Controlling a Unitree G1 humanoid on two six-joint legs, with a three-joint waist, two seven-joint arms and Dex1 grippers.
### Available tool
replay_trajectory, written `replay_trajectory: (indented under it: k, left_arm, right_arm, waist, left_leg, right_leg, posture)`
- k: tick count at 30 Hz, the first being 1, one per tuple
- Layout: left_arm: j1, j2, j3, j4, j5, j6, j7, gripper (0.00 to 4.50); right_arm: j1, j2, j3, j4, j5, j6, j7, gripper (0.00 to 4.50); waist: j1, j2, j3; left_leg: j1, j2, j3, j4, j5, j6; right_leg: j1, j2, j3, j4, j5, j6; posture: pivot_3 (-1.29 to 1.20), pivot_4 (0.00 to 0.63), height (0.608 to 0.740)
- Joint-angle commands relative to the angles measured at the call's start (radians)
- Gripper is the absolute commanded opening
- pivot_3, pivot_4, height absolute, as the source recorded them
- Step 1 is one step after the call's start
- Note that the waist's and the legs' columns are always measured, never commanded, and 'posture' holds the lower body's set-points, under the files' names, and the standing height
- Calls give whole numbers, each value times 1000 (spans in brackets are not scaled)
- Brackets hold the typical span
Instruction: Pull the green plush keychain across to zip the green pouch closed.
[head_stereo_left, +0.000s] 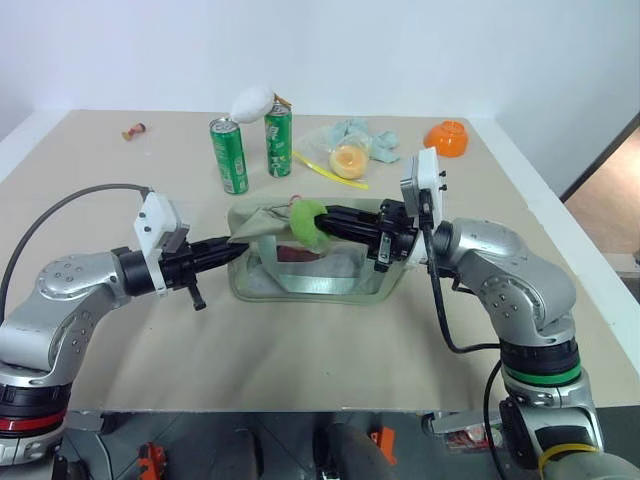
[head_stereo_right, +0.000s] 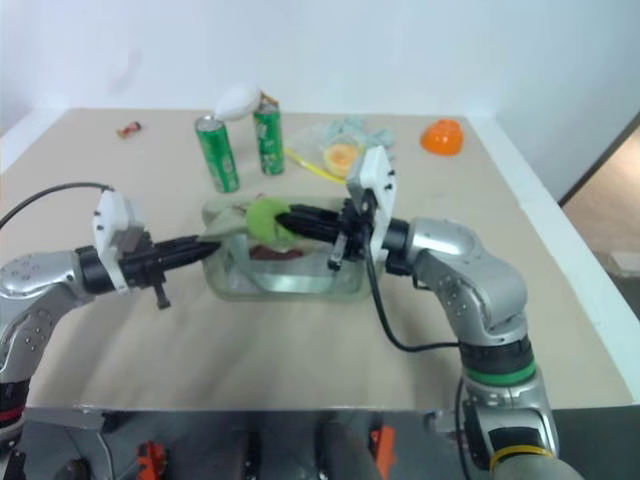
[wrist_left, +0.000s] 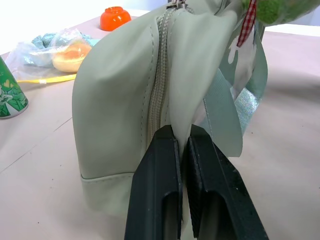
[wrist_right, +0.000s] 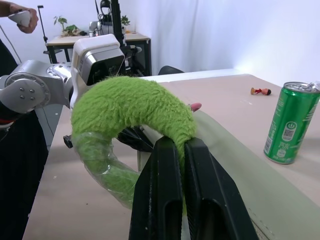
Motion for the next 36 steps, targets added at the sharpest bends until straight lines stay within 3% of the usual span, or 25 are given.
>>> replay_trajectory:
  k: [1, 21, 36]
  left_arm:
    - [-16, 2, 6, -3, -3, -6, 6, 0]
    - [-43, -11, 8, 23, 14, 7, 63, 0]
    - [-56, -14, 1, 39, 12, 11, 74, 0]
  right_arm:
    - [-24, -23, -47, -38, 28, -14, 10, 22]
    - [-17, -159, -107, 58, 17, -44, 85, 22]
    - [-36, -172, -103, 133, -15, -98, 84, 22]
  waist:
    - [0, 0, 0]
    - [0, 0, 0]
    - [1, 0, 0]
  left_leg:
    - [0, 0, 0, 0, 0, 0]
    - [0, 0, 0, 0, 0, 0]
    - [0, -2, 0, 0, 0, 0]
  right_leg:
    - [0, 0, 0, 0, 0, 0]
    - [0, 0, 0, 0, 0, 0]
    - [0, 0, 0, 0, 0, 0]
  posture:
    - [0, 150, 740]
    - [0, 150, 740]
    - [0, 150, 740]
